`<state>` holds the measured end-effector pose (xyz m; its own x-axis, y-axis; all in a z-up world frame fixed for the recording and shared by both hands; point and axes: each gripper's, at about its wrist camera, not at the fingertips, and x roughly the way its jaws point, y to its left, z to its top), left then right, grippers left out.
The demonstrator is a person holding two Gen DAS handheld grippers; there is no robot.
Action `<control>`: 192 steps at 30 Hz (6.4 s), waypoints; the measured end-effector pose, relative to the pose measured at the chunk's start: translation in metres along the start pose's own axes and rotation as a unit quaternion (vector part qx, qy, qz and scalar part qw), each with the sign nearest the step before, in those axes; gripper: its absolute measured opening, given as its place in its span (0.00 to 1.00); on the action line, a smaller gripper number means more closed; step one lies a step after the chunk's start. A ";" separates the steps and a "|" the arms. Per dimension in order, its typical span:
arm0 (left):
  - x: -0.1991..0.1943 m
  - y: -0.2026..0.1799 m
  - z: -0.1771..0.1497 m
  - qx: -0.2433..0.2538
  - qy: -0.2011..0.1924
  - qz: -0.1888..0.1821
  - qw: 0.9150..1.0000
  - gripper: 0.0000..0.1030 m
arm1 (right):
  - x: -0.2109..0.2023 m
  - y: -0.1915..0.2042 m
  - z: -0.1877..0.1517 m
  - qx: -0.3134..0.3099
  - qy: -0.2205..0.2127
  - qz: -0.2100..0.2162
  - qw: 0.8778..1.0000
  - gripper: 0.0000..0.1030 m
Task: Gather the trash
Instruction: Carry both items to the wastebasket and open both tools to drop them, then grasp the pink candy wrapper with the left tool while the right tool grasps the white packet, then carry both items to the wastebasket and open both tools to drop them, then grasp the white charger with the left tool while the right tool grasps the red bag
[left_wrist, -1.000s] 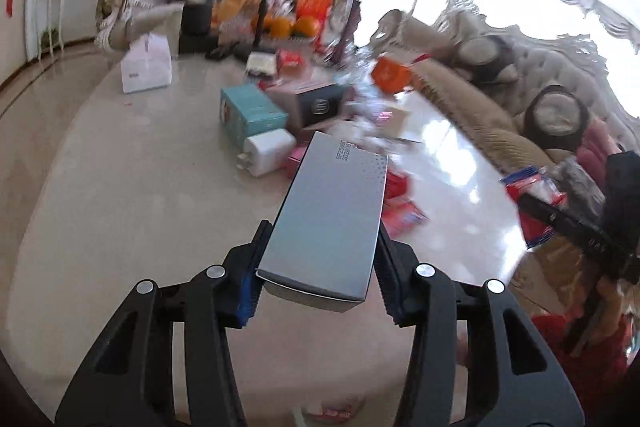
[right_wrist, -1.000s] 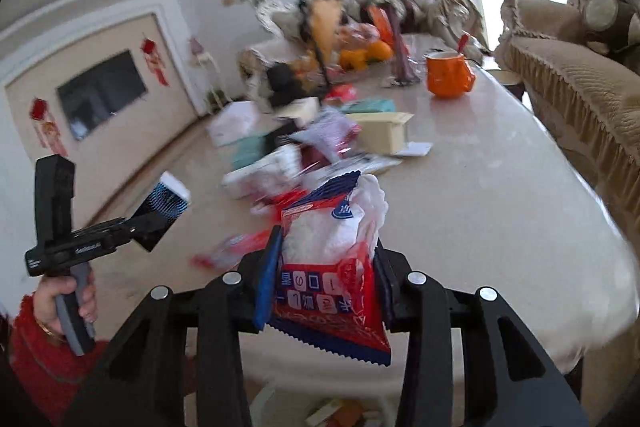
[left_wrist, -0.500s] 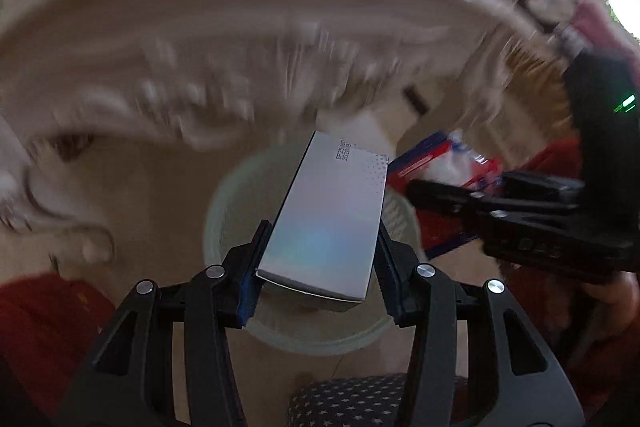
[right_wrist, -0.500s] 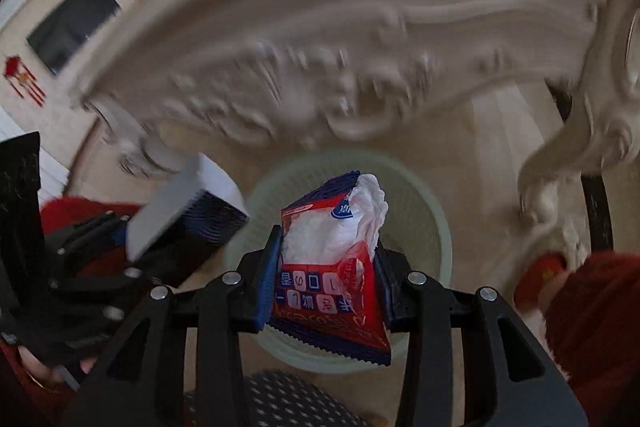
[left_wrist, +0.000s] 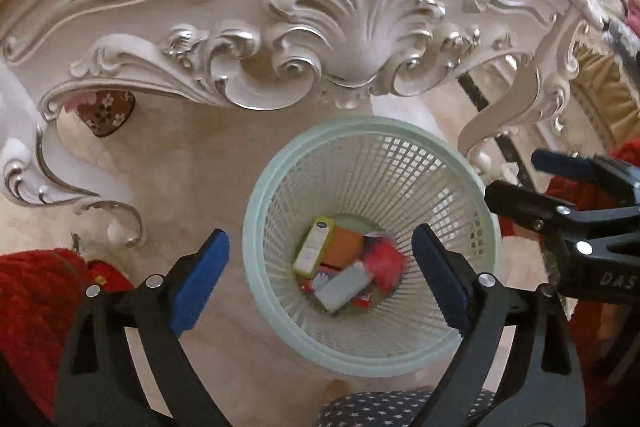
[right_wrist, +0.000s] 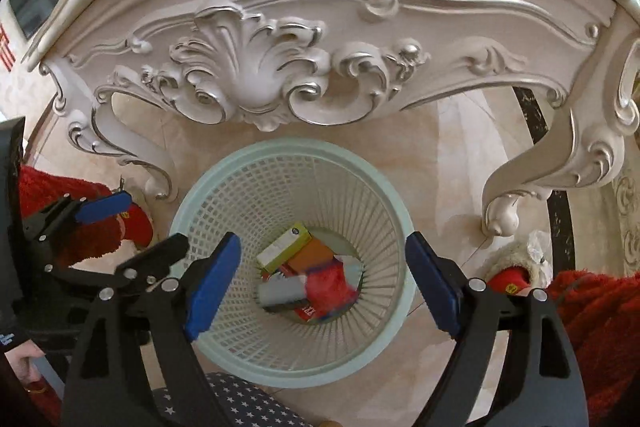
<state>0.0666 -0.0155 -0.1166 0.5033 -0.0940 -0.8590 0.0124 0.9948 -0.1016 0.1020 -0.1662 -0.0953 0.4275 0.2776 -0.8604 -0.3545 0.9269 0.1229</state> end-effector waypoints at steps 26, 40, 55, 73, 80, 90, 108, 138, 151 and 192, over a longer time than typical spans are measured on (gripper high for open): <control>-0.153 0.028 0.069 0.075 -0.206 -0.067 0.973 0.87 | -0.104 -0.042 0.020 0.089 -0.178 0.072 0.977 0.78; -0.128 -0.002 0.217 0.227 -0.179 -0.063 0.955 0.87 | -0.126 -0.065 0.143 0.085 -0.182 0.115 0.973 0.80; -0.055 -0.028 0.276 0.309 -0.097 -0.042 0.945 0.87 | -0.014 -0.070 0.307 0.217 -0.046 0.282 0.933 0.79; -0.052 -0.025 0.284 0.235 -0.018 -0.083 0.968 0.33 | -0.007 -0.067 0.306 0.136 -0.091 0.160 0.973 0.22; -0.074 0.007 0.274 0.134 -0.060 -0.151 0.978 0.33 | -0.049 -0.094 0.273 0.152 -0.145 0.155 0.965 0.19; -0.122 0.019 0.239 0.050 -0.107 -0.234 0.965 0.33 | -0.115 -0.090 0.217 0.144 -0.199 0.216 0.945 0.18; -0.054 -0.037 0.040 0.039 -0.018 -0.173 0.984 0.44 | -0.057 -0.024 0.019 0.085 -0.034 0.178 0.980 0.19; -0.052 0.037 0.002 -0.104 -0.012 -0.102 0.989 0.73 | -0.106 0.001 -0.002 -0.005 -0.158 0.062 0.985 0.67; -0.155 0.063 0.190 -0.103 -0.148 0.009 0.984 0.76 | -0.134 0.020 0.164 -0.104 -0.248 0.038 0.962 0.80; -0.039 0.117 0.337 -0.171 -0.101 0.026 0.980 0.58 | -0.043 0.025 0.274 -0.138 -0.082 0.079 0.984 0.37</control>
<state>0.3393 0.1178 0.0741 0.6569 0.0007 -0.7540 -0.2902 0.9232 -0.2520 0.3022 -0.0856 0.0801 0.4695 0.4715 -0.7465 -0.6308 0.7707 0.0900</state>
